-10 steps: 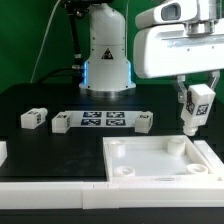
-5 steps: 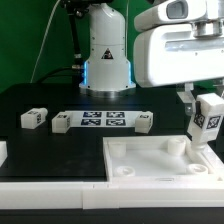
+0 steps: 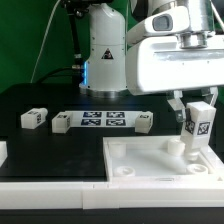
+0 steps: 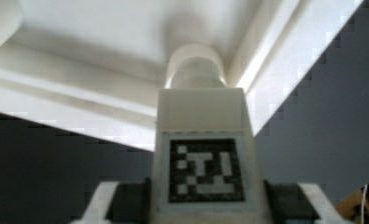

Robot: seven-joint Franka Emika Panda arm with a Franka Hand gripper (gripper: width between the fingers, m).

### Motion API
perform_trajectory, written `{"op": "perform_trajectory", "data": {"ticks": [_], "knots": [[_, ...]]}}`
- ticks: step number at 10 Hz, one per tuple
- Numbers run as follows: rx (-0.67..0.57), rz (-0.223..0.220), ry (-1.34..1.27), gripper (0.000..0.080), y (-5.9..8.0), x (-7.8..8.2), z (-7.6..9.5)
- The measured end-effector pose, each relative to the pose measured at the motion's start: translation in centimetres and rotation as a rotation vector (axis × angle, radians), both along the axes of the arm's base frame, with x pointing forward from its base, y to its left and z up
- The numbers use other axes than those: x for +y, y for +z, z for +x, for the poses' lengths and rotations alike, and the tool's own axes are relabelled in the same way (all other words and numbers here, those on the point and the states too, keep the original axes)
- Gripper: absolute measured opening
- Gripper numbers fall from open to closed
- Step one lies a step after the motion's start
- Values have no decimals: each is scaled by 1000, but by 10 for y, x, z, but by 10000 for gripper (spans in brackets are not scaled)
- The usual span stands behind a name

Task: Assemble one leg

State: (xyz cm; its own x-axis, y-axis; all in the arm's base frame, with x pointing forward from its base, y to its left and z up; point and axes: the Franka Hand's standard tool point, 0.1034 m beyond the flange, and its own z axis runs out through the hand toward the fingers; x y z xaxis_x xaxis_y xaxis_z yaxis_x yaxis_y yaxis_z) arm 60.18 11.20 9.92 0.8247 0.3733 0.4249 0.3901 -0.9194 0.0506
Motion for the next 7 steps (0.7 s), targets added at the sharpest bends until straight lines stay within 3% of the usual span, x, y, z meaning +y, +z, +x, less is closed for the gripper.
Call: {"op": "perform_trajectory", "data": {"ticks": [1, 7], "knots": [[12, -1, 0, 292, -6, 0, -2], [-6, 5, 5, 292, -9, 7, 7]]}}
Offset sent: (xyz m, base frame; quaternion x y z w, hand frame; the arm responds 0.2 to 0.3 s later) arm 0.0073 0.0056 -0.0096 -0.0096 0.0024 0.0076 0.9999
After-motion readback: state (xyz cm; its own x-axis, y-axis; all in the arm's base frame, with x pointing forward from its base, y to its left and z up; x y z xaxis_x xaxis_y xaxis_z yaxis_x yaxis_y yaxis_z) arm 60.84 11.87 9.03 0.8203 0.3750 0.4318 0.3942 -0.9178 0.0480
